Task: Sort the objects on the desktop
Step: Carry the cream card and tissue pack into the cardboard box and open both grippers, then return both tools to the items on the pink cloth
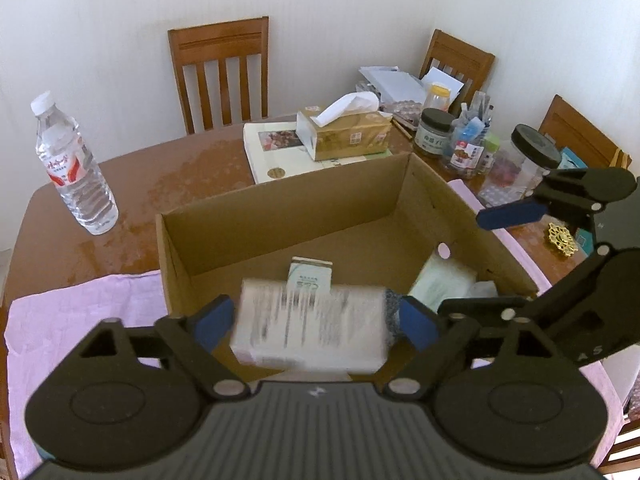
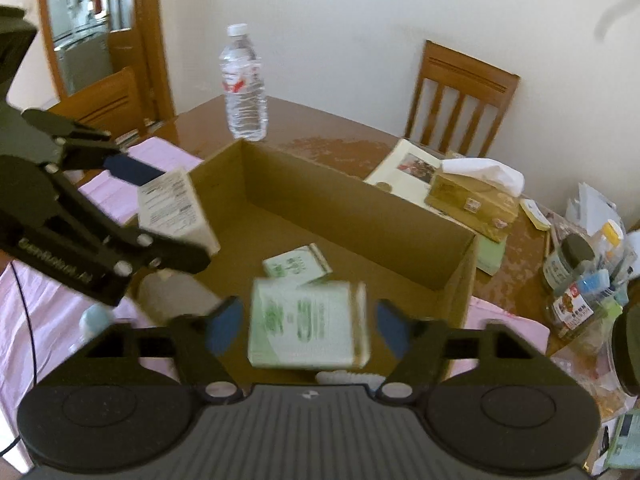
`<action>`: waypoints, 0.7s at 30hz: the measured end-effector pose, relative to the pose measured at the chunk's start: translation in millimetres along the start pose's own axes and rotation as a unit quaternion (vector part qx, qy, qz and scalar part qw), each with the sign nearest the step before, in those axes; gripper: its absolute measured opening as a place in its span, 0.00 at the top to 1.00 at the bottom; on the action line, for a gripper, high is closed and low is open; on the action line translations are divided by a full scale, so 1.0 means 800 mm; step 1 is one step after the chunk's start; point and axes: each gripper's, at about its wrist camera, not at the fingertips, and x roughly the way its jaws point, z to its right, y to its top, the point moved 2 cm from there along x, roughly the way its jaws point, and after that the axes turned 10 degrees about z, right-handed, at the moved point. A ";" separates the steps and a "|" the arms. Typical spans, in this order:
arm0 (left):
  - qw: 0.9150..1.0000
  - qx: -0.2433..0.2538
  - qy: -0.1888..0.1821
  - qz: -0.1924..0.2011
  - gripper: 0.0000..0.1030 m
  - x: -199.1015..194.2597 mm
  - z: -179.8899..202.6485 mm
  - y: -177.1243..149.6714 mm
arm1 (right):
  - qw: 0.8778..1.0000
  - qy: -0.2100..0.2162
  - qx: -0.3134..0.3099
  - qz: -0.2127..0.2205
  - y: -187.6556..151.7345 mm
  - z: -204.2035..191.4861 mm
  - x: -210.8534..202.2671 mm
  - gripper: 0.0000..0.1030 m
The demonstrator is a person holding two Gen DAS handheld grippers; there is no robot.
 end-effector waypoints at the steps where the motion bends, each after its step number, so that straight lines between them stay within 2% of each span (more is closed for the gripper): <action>1: 1.000 -0.003 -0.002 -0.002 0.12 0.002 -0.002 0.000 | 1.000 0.000 0.002 0.002 0.001 0.001 0.002 0.14; 4: 1.000 -0.013 -0.002 -0.012 0.12 0.004 -0.008 -0.002 | 1.000 0.002 0.012 -0.005 0.001 0.003 0.006 0.11; 7: 1.000 0.006 0.008 -0.012 0.11 -0.003 -0.006 -0.008 | 1.000 0.003 0.013 -0.008 -0.002 -0.003 0.004 0.07; 10: 1.000 0.021 0.013 -0.006 0.10 -0.014 -0.005 -0.019 | 1.000 0.000 0.010 0.007 -0.006 -0.011 -0.004 0.00; 21: 0.999 -0.004 0.028 -0.017 0.09 -0.051 -0.021 -0.053 | 0.999 -0.010 0.044 0.008 -0.038 -0.039 -0.044 0.00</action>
